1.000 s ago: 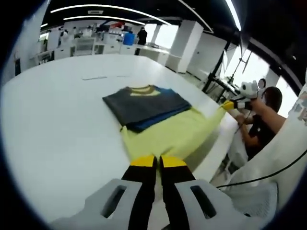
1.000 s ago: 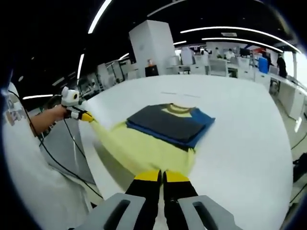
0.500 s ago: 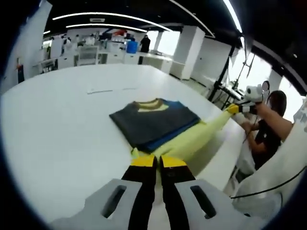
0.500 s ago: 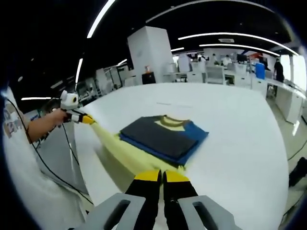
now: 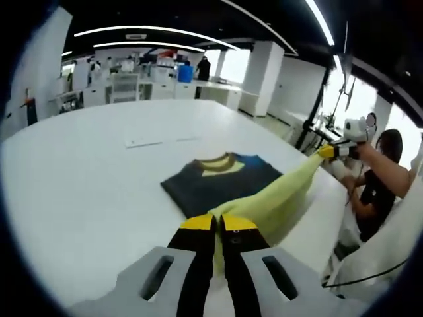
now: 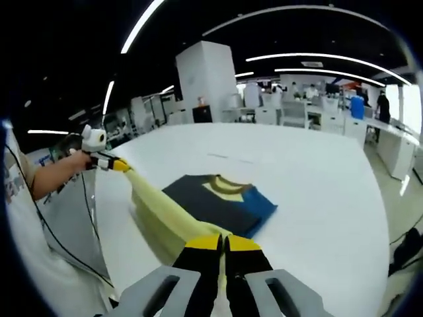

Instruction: Fold the garment on the visible template until the final outline fits inside the template.

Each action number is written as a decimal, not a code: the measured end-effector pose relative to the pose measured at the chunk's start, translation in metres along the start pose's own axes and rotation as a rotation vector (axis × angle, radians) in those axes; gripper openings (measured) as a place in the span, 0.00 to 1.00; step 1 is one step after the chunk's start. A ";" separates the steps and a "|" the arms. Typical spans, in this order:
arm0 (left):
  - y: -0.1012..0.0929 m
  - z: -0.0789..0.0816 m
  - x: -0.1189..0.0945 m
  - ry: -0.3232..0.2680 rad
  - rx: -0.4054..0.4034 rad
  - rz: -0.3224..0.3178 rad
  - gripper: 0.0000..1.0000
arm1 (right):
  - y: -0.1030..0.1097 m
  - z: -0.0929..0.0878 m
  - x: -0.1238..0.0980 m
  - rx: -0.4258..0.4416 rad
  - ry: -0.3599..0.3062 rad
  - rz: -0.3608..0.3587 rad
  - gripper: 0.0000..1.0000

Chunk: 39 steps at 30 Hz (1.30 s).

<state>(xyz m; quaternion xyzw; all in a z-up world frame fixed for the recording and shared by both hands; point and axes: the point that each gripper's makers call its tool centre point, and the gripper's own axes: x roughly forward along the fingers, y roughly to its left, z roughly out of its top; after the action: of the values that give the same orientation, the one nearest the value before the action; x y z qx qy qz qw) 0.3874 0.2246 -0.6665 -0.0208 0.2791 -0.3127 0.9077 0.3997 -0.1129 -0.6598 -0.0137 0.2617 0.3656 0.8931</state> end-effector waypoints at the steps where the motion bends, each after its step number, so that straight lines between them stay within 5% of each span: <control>1: 0.004 0.003 0.002 -0.005 -0.001 0.005 0.00 | -0.002 0.005 0.001 0.001 -0.009 -0.001 0.00; 16: 0.027 0.049 0.018 -0.070 0.019 0.026 0.00 | -0.024 0.044 0.021 -0.053 -0.031 -0.036 0.00; 39: 0.059 0.085 0.044 -0.110 0.044 0.083 0.00 | -0.049 0.083 0.052 -0.053 -0.084 -0.055 0.00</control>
<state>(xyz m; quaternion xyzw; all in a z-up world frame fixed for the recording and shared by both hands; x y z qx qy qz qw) 0.4925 0.2346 -0.6293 -0.0067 0.2224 -0.2791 0.9341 0.5006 -0.0979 -0.6214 -0.0293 0.2137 0.3479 0.9124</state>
